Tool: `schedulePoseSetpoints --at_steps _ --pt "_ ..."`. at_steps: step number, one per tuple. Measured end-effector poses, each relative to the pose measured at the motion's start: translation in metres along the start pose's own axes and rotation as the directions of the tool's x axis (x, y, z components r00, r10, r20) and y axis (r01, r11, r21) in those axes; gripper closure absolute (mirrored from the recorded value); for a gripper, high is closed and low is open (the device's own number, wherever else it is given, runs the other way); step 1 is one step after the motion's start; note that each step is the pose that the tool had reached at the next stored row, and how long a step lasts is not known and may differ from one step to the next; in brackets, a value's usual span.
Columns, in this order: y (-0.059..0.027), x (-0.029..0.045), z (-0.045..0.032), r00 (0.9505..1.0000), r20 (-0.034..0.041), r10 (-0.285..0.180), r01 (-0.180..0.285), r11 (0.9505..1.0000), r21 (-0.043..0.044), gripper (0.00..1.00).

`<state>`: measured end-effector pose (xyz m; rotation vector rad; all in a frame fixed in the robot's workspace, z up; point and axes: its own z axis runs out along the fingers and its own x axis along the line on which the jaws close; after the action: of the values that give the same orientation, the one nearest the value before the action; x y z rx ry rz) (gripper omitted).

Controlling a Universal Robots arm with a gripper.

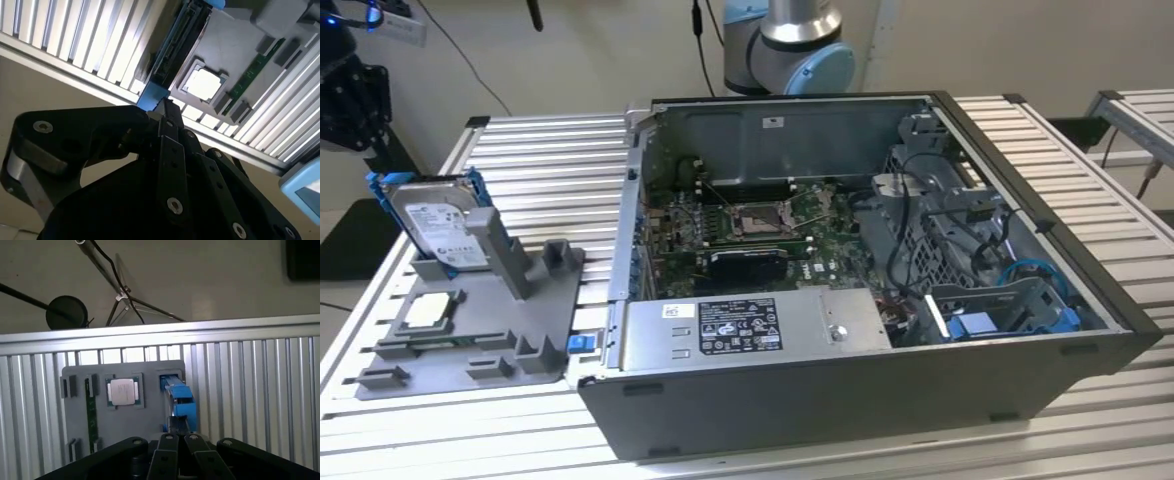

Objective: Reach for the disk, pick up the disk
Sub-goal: 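Pick up the disk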

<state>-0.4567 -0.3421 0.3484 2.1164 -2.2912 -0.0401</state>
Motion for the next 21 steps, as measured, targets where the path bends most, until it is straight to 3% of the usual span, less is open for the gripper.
schedulePoseSetpoints --at_steps 3,4,21 --pt "0.0000 0.0000 0.0000 1.0000 0.0000 -0.002 0.002 1.0000 0.0001 1.00" --pt "0.0000 0.0000 0.0000 1.0000 -0.0001 -0.003 0.003 1.0000 0.0001 0.00" --pt "0.0000 0.0000 0.0000 0.9999 -0.0005 -0.017 0.017 0.9999 0.0000 0.00"
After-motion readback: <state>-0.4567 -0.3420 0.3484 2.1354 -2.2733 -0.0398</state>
